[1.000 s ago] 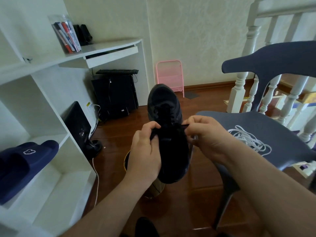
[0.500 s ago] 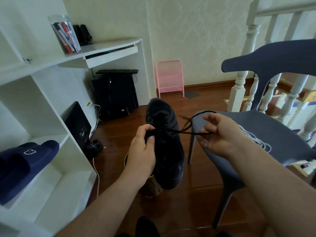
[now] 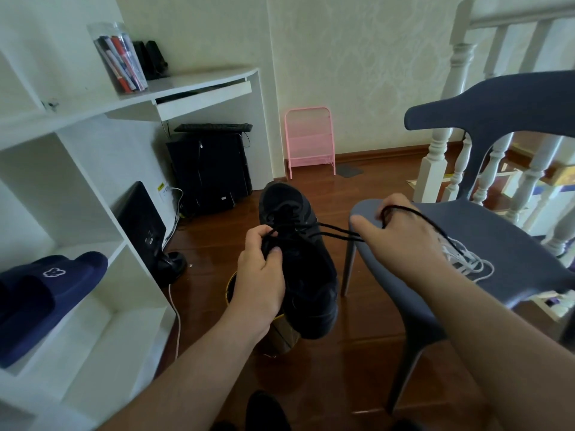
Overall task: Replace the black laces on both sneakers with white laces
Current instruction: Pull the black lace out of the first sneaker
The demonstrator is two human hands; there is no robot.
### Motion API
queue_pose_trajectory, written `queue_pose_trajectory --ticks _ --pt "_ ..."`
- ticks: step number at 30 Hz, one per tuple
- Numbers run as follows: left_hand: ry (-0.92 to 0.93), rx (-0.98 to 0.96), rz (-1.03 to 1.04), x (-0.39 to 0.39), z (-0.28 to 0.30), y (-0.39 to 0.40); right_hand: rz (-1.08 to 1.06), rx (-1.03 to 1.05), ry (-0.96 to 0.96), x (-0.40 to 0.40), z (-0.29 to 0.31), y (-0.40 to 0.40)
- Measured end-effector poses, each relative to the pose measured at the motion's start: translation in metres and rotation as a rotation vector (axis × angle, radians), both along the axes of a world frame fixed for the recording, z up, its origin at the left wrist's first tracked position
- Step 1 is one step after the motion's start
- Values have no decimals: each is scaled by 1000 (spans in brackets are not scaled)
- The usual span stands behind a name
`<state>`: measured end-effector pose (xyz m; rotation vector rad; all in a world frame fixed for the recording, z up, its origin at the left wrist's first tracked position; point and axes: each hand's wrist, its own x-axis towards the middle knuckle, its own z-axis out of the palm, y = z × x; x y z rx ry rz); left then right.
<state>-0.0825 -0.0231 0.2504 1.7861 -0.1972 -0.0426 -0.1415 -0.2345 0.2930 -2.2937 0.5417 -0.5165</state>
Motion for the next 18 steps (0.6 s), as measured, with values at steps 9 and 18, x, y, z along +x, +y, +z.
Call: queue_pose_trajectory --ticks 9,18 --pt "14 -36 -29 -11 2 -5 395 45 188 3 -18 22" --pt "82 -195 -19 -8 9 0 350 767 82 1 -10 2"
